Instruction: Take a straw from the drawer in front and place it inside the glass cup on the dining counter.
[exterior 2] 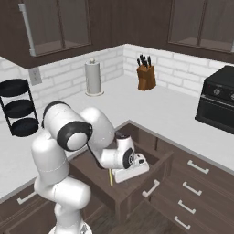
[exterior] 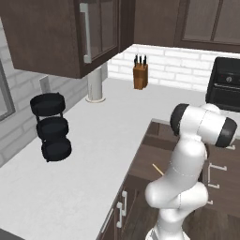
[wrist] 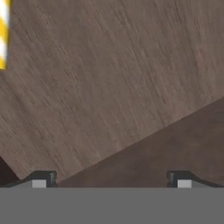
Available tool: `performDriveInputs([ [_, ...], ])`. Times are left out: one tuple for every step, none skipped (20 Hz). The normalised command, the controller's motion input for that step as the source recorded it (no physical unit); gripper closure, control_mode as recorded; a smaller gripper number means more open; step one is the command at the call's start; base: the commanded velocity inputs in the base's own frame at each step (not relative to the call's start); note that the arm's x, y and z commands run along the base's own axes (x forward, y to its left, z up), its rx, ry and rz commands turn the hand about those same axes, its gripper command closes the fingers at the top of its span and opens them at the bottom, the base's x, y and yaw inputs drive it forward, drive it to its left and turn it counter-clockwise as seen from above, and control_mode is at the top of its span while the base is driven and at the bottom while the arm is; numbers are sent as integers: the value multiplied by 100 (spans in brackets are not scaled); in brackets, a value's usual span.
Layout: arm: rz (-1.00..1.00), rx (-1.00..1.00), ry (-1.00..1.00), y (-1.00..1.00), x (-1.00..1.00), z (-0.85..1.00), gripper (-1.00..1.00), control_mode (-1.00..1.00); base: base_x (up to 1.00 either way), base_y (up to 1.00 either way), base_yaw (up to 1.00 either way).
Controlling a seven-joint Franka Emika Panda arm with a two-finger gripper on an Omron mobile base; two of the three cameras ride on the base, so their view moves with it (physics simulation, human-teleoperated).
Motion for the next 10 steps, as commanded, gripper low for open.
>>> performDriveInputs([
  [2,3,0,-65,-59,-18,-100,-100,0,0,0],
  [2,3,0,-64,-56,-12,-100,-100,0,0,0],
  [2,1,0,-62,-52,-9,-100,-100,0,0,0],
  [2,1,0,-63,-55,-6,-100,-100,0,0,0],
  [1,2,0,-64,-56,-7,-100,-100,0,0,0],
  [1,2,0,-66,-55,-5,-100,-100,0,0,0],
  [1,3,0,-66,-55,-4,-100,-100,0,0,0],
  [1,3,0,-66,-53,-2,-100,-100,0,0,0],
  [1,3,0,-64,-50,0,-100,-100,0,0,0],
  [0,3,0,-62,-47,0,-100,-100,0,0,0],
])
